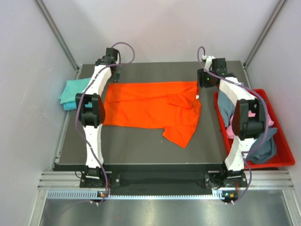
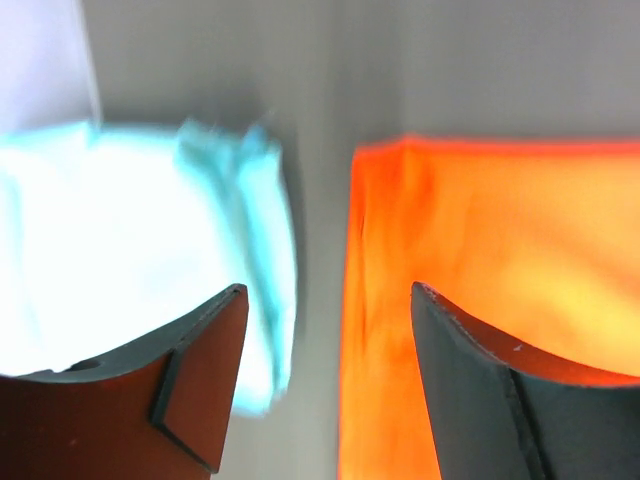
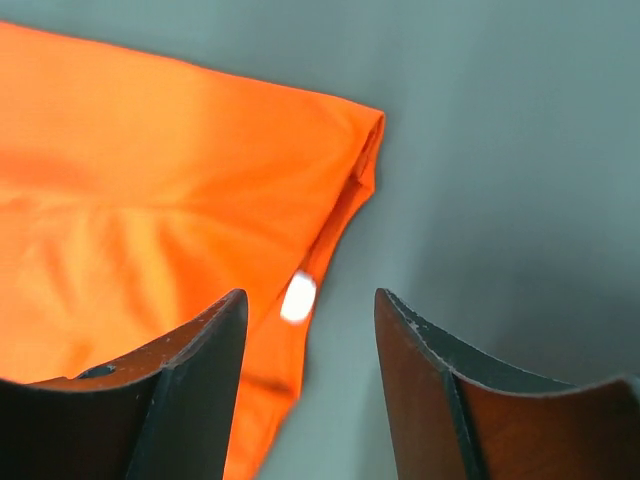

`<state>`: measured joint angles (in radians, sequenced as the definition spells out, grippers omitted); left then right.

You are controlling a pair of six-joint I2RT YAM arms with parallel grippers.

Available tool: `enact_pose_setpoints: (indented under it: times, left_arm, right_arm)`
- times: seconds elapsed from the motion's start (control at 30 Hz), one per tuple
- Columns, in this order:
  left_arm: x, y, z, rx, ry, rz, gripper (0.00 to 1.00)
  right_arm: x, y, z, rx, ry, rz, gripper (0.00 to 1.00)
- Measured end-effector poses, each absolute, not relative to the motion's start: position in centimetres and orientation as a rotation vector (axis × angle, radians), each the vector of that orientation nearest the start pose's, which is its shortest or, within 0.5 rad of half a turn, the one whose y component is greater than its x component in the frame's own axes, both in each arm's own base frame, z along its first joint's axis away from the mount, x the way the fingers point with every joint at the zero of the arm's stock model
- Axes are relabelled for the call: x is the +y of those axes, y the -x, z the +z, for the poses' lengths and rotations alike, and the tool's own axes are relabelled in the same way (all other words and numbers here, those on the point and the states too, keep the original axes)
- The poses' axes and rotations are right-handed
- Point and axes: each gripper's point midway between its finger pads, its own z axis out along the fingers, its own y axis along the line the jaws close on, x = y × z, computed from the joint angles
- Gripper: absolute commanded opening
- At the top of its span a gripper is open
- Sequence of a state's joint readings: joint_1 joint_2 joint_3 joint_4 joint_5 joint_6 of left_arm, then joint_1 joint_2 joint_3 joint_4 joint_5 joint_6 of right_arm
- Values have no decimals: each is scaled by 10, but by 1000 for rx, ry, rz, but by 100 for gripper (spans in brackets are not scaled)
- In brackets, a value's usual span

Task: Fold and stack the t-shirts
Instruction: Fold the tshirt

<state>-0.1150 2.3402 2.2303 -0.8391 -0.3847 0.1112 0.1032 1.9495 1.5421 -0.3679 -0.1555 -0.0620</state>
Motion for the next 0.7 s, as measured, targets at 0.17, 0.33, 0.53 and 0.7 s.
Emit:
enact_pose_setpoints:
  times: [0.17,0.33,0.53,0.7]
  left_arm:
    - [6,-498,158,2503,-129,426,63]
    - [5,-441,139,2597,-129,359,58]
    - [3,-407,94,2732,-131,315,56]
    - [2,-403,94,2733,-115,284,56]
  right_arm:
    - [83,-461,168,2192,469,199,49]
    - [129,-367,151,2127,883,267,46]
    - [185,-252,112,1992,1418,397,41]
    - [195,-202,105,1878,1636,430,38]
